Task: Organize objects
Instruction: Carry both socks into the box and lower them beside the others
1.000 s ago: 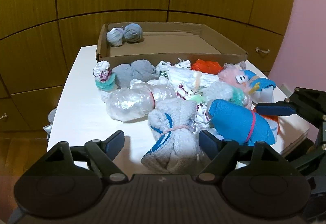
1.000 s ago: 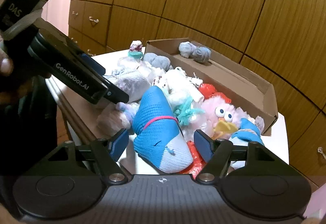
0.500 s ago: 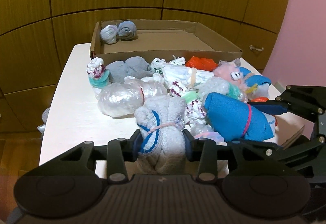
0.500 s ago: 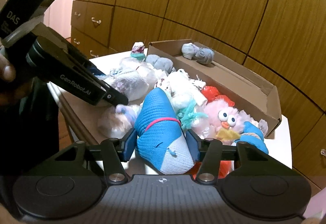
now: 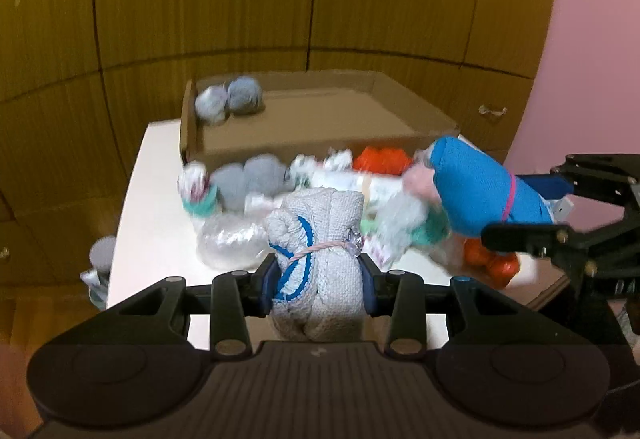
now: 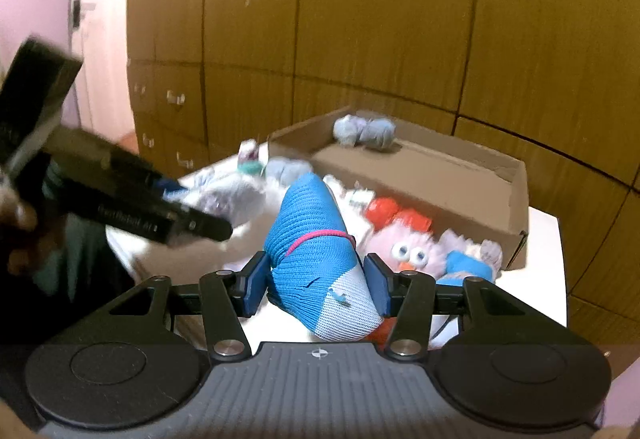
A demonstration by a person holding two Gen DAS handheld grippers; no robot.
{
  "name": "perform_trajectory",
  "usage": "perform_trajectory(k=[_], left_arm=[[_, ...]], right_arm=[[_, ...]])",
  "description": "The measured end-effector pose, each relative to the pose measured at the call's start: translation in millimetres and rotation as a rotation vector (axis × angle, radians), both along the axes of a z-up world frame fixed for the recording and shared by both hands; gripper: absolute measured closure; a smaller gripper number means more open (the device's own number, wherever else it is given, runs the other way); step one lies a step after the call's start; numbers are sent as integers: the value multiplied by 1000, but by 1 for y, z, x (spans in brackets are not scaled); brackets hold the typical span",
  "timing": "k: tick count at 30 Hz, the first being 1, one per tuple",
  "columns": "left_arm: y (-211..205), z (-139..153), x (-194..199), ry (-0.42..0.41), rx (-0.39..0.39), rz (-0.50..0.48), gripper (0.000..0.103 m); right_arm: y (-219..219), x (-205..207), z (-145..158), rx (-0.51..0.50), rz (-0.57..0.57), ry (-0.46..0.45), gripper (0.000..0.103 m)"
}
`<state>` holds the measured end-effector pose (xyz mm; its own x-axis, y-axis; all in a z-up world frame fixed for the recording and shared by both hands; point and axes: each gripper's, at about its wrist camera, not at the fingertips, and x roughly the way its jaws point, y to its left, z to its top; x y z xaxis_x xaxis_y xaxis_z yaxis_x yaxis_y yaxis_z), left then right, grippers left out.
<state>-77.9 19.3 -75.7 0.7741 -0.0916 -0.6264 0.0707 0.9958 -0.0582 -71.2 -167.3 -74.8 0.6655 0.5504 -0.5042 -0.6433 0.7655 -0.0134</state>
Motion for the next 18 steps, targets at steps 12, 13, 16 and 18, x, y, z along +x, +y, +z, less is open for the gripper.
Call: perform_trajectory(k=[12,13,16,18], left_arm=[[7,65,81,-43,78,-26,66],[9,68,93,-37,80,-24,66],[10,72,133,-12,92,-24,66],[11,69,161,19,92,-20,66]], right_arm=[[-45,72,61,114,-116,6,45],[-49,83,66,118,-127,9,45],[-57,119,72,140,-164,45,45],[-57,144,71,153,-179,79,45]])
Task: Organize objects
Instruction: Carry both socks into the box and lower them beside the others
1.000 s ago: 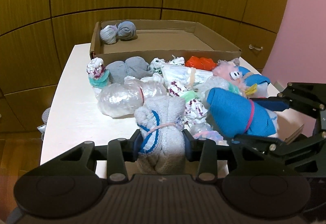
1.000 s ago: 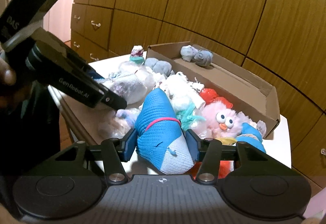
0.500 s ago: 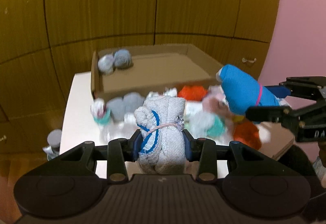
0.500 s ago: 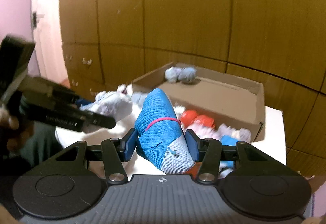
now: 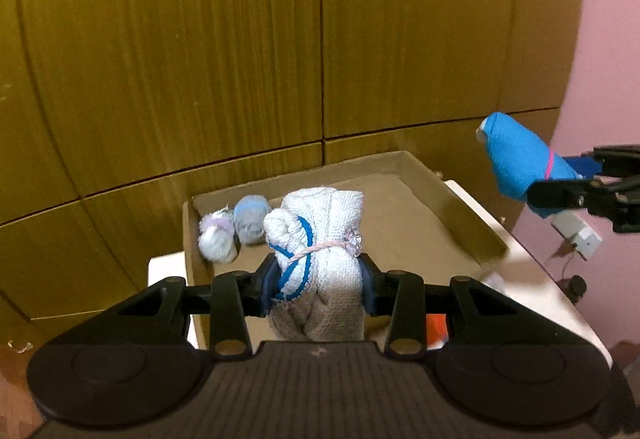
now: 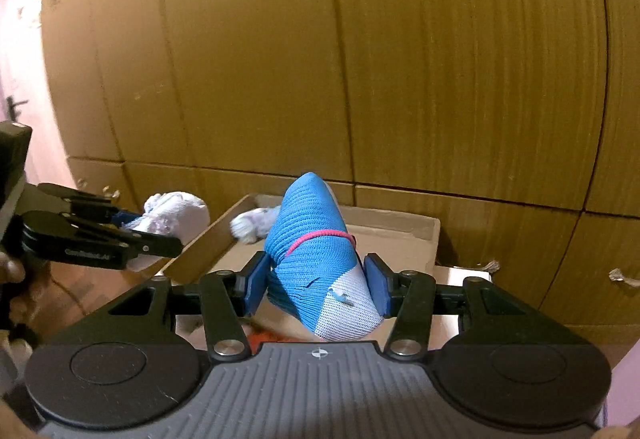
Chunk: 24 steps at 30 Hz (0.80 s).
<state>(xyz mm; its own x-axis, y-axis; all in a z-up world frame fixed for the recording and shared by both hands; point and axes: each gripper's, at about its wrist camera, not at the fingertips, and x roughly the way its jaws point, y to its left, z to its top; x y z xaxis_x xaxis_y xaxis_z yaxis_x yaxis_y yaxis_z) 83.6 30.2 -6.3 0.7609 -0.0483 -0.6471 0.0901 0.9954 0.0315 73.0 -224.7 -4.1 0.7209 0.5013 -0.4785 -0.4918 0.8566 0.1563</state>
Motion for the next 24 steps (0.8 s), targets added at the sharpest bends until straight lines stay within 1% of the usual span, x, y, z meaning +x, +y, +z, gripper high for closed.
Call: perform_trajectory(k=[4,9,12,14,16,19,24], left_arm=[[1,-14,44,56,-6,9,66],[4,-41,82,117,-20,20,66],[3,-55,104,145,26,16,66],[8,-60,121,164,23,19,66],[9,-68,135,172,30,26,66],[11,-84,152,188,68,29,66],[17,-104,170,215,66,47,66]], right_arm=[[9,49,-13,-2,-10,74,45],[29,102,-37,0,-1,148,45],[43,126,-53,-14,6,186,45],[51,147,-63,-29,5,211,45],[59,161,-70,-39,0,226,45],[68,182,-81,-44,-8,261,45],[78,210,-96,-58,-28,302,45]])
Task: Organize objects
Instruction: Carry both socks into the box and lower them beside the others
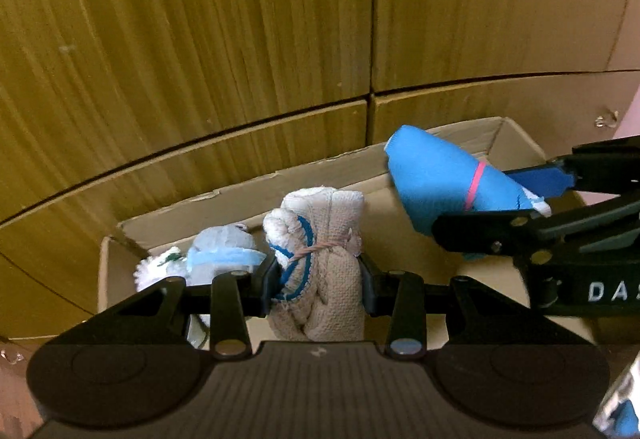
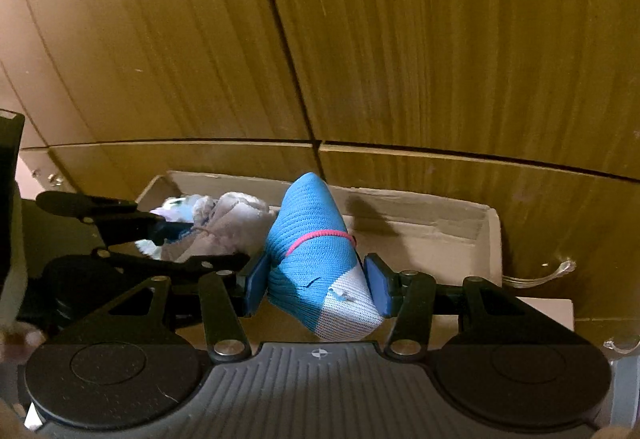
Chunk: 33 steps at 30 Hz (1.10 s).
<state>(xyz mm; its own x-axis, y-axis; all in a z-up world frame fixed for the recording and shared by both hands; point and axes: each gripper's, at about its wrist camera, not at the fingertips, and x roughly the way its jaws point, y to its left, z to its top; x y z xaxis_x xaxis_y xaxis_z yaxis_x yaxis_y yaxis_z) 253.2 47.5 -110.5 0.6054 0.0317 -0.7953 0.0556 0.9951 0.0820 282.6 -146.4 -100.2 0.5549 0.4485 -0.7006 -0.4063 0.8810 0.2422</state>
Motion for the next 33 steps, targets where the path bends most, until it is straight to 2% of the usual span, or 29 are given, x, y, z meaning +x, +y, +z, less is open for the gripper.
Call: perform_trajectory(k=[11,14,15,16,18,21,24,27,33], left_arm=[[12,-23,9,0,26,7,63],[13,-25,5,-11,33,1,51],[13,-26,4,-5,20,-17,39],[12,-26,3,-2,11,-33,32],[8,-24,-2,-26,40,-50,26],[2,-19,-12,-39,105,-95,10],[5,-14,-22,-53,188,-125,9],[24,-7,-26,-58,170,-99,8],[23,2,-35,-62,137,-47,7]], right_arm=[[7,24,-26,-17,-23,58,45],[7,24,-28,-19,-21,64,45],[5,22,-28,-14,-23,66,45],[4,23,-29,-5,-26,72,45],[2,23,-29,7,-27,78,45],[5,25,-30,3,-24,81,45],[9,25,-28,3,-19,84,45],[28,32,-31,-6,-5,87,46],[56,34,-33,-26,4,82,45]])
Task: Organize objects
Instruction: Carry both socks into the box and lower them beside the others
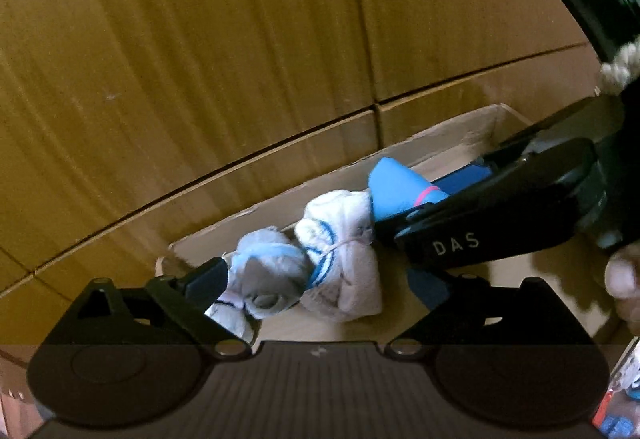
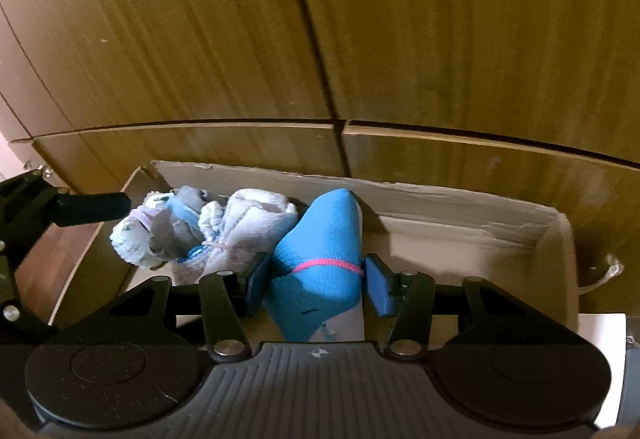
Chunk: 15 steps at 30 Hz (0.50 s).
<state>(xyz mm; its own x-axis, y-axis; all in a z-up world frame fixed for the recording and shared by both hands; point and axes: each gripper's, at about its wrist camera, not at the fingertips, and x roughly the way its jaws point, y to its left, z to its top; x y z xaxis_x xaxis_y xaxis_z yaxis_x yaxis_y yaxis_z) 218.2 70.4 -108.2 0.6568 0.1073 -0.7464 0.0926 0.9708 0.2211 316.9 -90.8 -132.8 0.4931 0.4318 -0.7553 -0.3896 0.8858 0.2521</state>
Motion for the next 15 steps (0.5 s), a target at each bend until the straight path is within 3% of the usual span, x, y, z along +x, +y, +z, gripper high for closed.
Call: perform_trajectory(k=[5,15], left_arm=[[-25,13,-10,7,-16,24,8],[-31,22,-17,-16,-45,53,7]], right_arm=[[12,-1,2,-5,-7,1,45],[8,-7,25,-8,-31,-53,41]])
